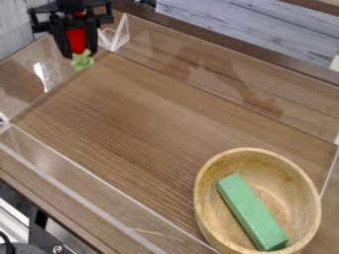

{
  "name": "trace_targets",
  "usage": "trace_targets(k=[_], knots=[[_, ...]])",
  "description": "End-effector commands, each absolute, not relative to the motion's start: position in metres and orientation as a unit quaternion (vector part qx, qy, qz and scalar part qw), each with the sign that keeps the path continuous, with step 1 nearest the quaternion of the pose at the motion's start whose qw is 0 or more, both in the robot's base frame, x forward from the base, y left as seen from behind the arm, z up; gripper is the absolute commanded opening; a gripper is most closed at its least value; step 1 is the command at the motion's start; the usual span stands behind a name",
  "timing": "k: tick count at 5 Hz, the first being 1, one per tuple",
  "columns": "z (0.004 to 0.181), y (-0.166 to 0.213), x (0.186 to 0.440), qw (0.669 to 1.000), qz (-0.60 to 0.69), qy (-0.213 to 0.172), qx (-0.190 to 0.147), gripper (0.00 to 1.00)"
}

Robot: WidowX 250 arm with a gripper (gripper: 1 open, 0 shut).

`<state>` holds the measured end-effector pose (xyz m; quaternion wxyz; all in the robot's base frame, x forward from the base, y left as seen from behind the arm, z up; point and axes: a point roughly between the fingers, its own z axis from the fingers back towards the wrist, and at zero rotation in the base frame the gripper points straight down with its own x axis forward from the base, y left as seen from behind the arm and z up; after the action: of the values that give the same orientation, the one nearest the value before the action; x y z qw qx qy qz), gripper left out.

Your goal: Move the red object to the left side of the table

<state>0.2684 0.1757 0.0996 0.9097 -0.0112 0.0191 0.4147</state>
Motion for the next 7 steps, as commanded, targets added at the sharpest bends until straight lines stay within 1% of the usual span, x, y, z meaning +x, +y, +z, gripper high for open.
trace_targets(k=[1, 3, 5, 6, 7], knots=[[0.104, 0.188, 0.271, 0.904, 0.428, -0.003, -0.001, 0.00], [0.085, 0.204, 0.297, 0.883, 0.470, 0.007, -0.002, 0.00], [0.063, 0.216, 0.294, 0.855, 0.519, 0.021, 0.001, 0.00], [0.067, 0.217, 0.304, 0.847, 0.530, 0.030, -0.001, 0.00], [0.071, 0.213, 0.312, 0.840, 0.541, 0.042, -0.004, 1.00]])
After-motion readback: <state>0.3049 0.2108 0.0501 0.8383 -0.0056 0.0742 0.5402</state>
